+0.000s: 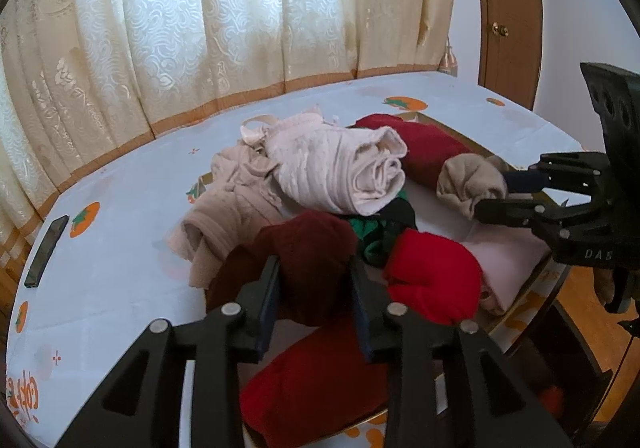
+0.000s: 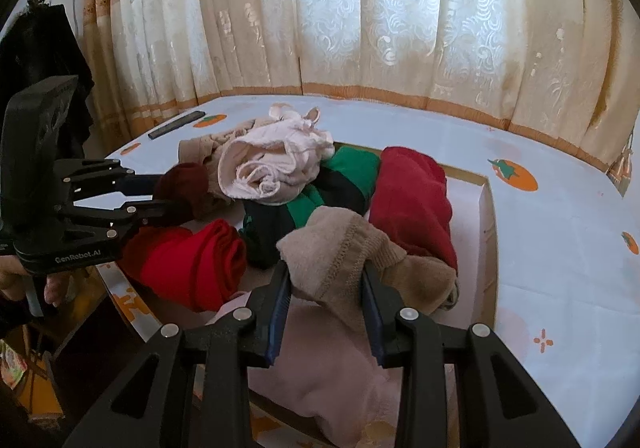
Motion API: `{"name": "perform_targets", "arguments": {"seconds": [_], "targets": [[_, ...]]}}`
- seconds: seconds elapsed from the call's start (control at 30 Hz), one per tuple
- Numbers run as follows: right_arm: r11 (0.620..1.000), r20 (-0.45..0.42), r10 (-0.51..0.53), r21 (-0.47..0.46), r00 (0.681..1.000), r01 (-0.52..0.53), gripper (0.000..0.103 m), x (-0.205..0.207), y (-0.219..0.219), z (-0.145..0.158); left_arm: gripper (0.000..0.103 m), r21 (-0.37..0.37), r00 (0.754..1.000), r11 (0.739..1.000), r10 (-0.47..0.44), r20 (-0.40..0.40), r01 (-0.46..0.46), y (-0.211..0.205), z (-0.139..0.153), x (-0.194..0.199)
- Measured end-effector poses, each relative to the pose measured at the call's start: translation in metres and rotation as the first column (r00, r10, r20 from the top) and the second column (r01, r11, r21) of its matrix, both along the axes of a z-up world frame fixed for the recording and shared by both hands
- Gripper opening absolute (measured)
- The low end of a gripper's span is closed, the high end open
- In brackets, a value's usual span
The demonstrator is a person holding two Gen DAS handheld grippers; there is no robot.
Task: Take underwear out of drawer
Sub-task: 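Lower the dark red sock and beige underwear into the tray and open both tools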
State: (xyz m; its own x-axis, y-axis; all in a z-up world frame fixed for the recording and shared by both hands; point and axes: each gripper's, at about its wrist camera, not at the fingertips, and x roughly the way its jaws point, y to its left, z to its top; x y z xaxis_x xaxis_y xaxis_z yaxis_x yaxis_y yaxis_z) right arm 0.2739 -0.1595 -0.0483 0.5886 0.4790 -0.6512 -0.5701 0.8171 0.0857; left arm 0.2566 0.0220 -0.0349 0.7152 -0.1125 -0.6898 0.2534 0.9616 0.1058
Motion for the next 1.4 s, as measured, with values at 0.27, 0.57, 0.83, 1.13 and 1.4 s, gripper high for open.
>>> {"name": "perform_targets", "arguments": {"seconds": [0.27,0.57,0.83,1.13,1.4], "targets": [[0.999,0.008,-0.03,-0.022,1.0,0.031,0.057,-0.002,0.0,0.0,0.053,-0.002,1.0,1.0,0.007,0.017,-0.007,0.001,0.003,-0.004],[0.999,0.012,-0.044,-0.027,0.999,0.045,0.06,-0.006,0.0,-0.003,0.07,0.003,0.999,1.0,0.011,0.038,-0.011,0.001,0.008,-0.009],[0.999,0.032,-0.036,-0.014,0.999,0.037,0.062,-0.019,-0.002,0.002,0.08,0.005,0.999,1.0,0.011,0.052,-0.011,0.0,0.011,-0.017],[1.0,0.042,-0.015,-0.017,0.999,0.015,0.063,-0.034,-0.001,0.006,0.088,0.005,0.998,1.0,0.011,0.065,-0.011,-0.001,0.014,-0.026],[1.0,0.038,0.017,-0.005,0.999,-0.017,0.063,-0.063,-0.004,0.01,0.088,-0.042,0.997,0.999,0.022,0.074,-0.019,0.001,0.017,-0.047]]}}
